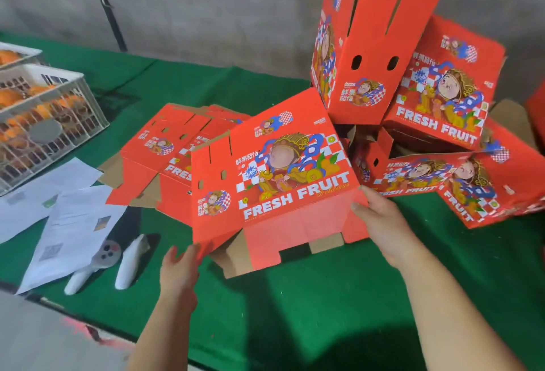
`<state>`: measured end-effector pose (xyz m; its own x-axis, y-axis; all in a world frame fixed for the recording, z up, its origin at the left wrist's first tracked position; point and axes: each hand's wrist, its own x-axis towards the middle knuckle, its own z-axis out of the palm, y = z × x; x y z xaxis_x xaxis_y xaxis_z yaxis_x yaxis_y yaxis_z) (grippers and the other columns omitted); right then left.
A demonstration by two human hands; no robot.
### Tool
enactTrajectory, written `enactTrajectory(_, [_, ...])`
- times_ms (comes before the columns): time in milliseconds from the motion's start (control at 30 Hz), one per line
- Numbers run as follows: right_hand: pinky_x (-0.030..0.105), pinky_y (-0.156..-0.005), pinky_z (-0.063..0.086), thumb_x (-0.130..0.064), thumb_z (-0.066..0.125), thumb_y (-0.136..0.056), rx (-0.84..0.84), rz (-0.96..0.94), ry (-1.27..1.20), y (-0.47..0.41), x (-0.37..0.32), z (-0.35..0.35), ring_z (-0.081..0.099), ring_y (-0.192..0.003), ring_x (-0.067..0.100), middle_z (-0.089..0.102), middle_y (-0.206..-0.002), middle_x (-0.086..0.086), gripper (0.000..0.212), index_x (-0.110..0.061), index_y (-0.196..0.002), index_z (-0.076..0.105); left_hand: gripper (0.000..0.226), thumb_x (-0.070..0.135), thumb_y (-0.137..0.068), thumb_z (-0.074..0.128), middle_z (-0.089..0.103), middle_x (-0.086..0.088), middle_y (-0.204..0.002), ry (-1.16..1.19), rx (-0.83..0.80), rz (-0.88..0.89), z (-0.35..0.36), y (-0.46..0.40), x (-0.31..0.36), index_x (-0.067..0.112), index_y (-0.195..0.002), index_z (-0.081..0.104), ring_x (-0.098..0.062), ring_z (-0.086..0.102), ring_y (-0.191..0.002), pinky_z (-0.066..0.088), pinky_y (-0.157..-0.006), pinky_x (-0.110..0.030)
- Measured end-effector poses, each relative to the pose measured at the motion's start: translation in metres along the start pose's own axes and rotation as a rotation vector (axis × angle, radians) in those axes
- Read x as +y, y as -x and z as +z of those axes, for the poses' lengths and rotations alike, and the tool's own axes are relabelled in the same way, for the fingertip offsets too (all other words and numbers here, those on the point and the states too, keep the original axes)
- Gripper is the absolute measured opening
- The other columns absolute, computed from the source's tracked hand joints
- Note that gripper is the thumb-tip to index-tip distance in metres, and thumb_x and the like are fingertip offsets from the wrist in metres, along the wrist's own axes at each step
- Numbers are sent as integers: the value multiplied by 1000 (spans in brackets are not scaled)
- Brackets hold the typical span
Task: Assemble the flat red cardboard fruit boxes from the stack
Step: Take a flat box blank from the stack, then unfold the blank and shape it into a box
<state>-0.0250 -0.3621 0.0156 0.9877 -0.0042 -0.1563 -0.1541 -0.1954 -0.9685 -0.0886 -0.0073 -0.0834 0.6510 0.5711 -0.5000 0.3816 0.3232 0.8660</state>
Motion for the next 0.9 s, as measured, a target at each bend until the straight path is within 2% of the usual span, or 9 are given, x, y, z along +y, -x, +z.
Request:
enactTrajectory(67, [48,-108,51,-5,54,-105,29,-29,-20,0,-5,-12,70,-116,17,76,-122,-7,40,-37,-126,69,63,20,-96,69,73,-2,-80,-40,-61,-34,2,3,-10,-7,-147,45,-11,70,-69,43,-110,-47])
enactTrajectory(133, [43,-105,54,-4,55,-104,20,-81,-57,3,-12,-28,70,-118,16,75,-125,-6,44,-39,-126,71,39,23,-98,66,71,2,-66,-105,-112,-99,4,4,-19,-3,-127,63,-11,64,-57,50,-91,-39])
enactTrajectory(233, [24,-90,59,-10,56,-104,-67,-187,4,16,-30,-53,71,-116,15,75,-125,-5,45,-48,-124,72,35,43,-100,61,72,-2,-88,-141,-235,-183,13,12,-30,10,-109,69,-20,61,-76,47,-75,-33])
enactTrajectory(300, [25,-88,59,-25,59,-101,-55,-197,111,23,-42,-69,73,-111,12,76,-122,-9,38,-53,-126,68,44,55,-100,55,72,-4,-101,-174,-249,-200,22,18,-36,14,-110,67,-21,65,-84,48,-74,-35])
enactTrajectory(433, [42,-99,52,-43,59,-97,-109,-156,253,30,-47,-88,71,-114,9,73,-126,-16,41,-52,-137,59,80,78,-86,49,72,-13,-123,-90,-330,-177,48,40,-34,14,-131,66,-31,67,-115,45,-112,-52])
enactTrajectory(500, [37,-98,54,-50,57,-97,-127,-152,242,37,-47,-88,69,-117,5,70,-130,-19,42,-57,-139,54,94,89,-81,39,66,-22,-131,-54,-444,-134,63,55,-30,18,-141,58,-34,62,-124,42,-113,-59])
enactTrajectory(633, [21,-106,49,-33,57,-106,-112,-178,201,46,-36,-81,58,-129,-4,61,-139,-28,45,-66,-136,48,73,80,-96,36,68,-13,-133,145,-770,-186,99,92,-21,26,-136,64,-30,70,-111,57,-88,-51])
enactTrajectory(767, [28,-90,52,-22,67,-101,239,-219,174,51,-25,-89,70,-104,-2,74,-114,-23,33,-48,-120,62,64,76,-99,33,62,2,-146,48,-791,-200,119,107,-20,36,-142,58,-26,58,-132,39,-115,-50])
enactTrajectory(900, [12,-84,46,-15,75,-92,359,-216,345,54,-27,-109,64,-101,-5,68,-115,-15,39,-38,-121,62,37,52,-104,44,48,23,-154,-207,-793,-117,121,108,-39,55,-139,55,-18,45,-141,27,-120,-38])
